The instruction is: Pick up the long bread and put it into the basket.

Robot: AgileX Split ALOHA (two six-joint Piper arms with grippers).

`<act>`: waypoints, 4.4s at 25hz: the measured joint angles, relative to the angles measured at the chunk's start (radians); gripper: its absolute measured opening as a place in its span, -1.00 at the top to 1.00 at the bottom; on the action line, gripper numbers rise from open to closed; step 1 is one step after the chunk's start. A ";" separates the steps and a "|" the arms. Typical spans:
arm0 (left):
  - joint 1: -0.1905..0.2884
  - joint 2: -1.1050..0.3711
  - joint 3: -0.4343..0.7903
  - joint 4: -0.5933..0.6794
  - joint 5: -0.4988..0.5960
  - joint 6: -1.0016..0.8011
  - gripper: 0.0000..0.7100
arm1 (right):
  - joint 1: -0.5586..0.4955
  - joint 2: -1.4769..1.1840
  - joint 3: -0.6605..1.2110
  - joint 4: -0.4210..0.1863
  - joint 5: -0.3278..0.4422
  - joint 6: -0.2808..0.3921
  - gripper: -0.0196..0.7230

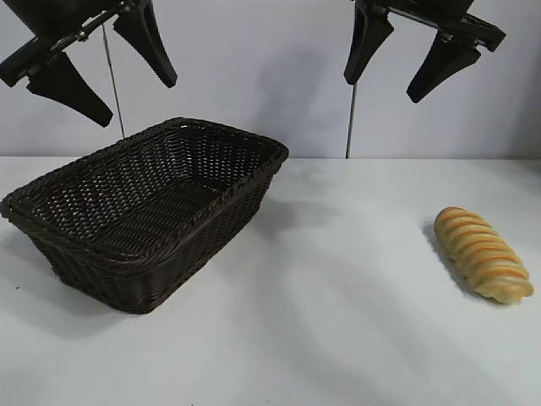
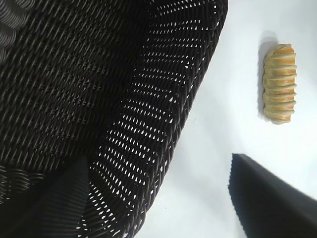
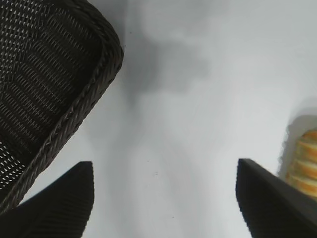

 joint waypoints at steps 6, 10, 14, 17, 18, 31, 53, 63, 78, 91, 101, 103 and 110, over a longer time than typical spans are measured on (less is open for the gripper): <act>0.000 -0.001 0.000 0.000 0.012 -0.007 -0.60 | 0.000 0.000 0.000 0.000 0.000 0.000 -0.59; 0.000 -0.026 0.001 0.010 0.057 -0.012 -0.60 | 0.000 0.000 0.000 0.000 0.000 0.000 -0.59; 0.000 -0.088 0.001 0.064 0.089 -0.041 -0.60 | 0.000 0.000 0.000 0.000 0.000 0.000 -0.59; 0.000 -0.130 0.001 0.103 0.134 -0.054 -0.60 | 0.000 0.000 0.000 0.000 0.000 0.000 -0.59; 0.000 -0.142 0.001 0.115 0.145 -0.057 -0.60 | 0.000 0.000 0.000 0.000 0.000 0.000 -0.59; 0.000 -0.335 0.316 0.158 0.033 -0.194 -0.60 | 0.000 0.000 0.000 0.000 0.000 0.000 -0.59; 0.000 -0.340 0.500 0.308 -0.211 -0.907 -0.60 | 0.000 0.000 0.000 0.000 0.000 0.000 -0.59; 0.000 -0.340 0.500 0.312 -0.258 -0.908 -0.60 | 0.000 0.000 0.000 0.000 0.000 0.000 -0.59; -0.011 -0.190 0.539 0.308 -0.282 -0.908 -0.60 | 0.000 0.000 0.000 0.000 0.000 0.000 -0.59; -0.042 -0.034 0.541 0.218 -0.437 -0.865 -0.60 | 0.000 0.000 0.000 0.000 0.000 0.000 -0.59; -0.044 -0.008 0.541 0.185 -0.463 -0.817 -0.27 | 0.000 0.000 0.000 0.000 0.000 0.000 -0.59; -0.044 -0.008 0.541 0.184 -0.461 -0.816 0.02 | 0.000 0.000 0.000 0.000 0.000 0.000 -0.59; -0.043 -0.008 0.541 0.173 -0.459 -0.825 0.72 | 0.000 0.000 0.000 0.000 0.000 0.000 -0.59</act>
